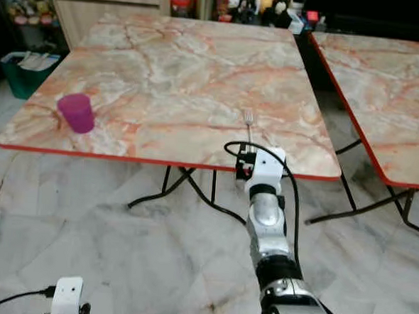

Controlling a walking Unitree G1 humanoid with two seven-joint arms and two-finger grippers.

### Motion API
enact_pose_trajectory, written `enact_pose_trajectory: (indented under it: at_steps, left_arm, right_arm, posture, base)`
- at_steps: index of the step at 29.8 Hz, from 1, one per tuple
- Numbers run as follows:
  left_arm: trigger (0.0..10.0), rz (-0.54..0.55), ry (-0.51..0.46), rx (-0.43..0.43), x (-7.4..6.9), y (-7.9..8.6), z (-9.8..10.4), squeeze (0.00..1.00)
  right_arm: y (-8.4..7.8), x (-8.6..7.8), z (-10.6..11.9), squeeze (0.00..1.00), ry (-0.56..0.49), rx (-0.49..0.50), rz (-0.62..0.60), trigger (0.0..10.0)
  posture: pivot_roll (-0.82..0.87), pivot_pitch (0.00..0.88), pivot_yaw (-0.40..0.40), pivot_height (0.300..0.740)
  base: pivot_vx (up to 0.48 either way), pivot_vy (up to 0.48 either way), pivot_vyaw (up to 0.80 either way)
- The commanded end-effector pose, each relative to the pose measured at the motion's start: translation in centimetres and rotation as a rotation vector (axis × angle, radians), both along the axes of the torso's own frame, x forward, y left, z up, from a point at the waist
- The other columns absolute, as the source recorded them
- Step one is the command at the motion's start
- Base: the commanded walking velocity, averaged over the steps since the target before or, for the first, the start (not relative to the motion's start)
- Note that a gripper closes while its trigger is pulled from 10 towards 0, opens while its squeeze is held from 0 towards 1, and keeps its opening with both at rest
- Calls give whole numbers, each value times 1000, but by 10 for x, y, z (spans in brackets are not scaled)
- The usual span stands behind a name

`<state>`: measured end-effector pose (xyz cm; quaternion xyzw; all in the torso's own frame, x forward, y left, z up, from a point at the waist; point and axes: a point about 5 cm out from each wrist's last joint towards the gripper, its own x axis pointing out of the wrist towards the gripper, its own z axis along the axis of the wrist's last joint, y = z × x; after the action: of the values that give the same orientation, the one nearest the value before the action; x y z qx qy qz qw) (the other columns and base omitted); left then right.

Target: Setting the table

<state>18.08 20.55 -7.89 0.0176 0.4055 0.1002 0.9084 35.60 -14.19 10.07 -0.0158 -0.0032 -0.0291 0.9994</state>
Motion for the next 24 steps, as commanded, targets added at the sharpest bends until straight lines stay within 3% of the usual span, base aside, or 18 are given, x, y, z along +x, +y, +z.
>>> enact_pose_trajectory:
  at_steps: [1, 5, 24]
  left_arm:
    - [10000, 18, 21, 1, -6, 2, -3, 0]
    - [10000, 17, 23, 3, -6, 2, -3, 0]
    - [10000, 13, 28, 5, -8, 3, -3, 0]
  right_arm:
    - [5, 4, 6, 0, -7, 14, 12, 10000]
    - [12, 5, 6, 0, 0, 22, 38, 10000]
    - [22, 8, 10, 0, -16, 30, 82, 10000]
  posture:
    - [83, 110, -26, 715]
    - [85, 107, -27, 715]
    - [93, 81, -27, 715]
  base:
    - [247, 0, 0]
    - [244, 0, -730]
    - [245, 0, -65]
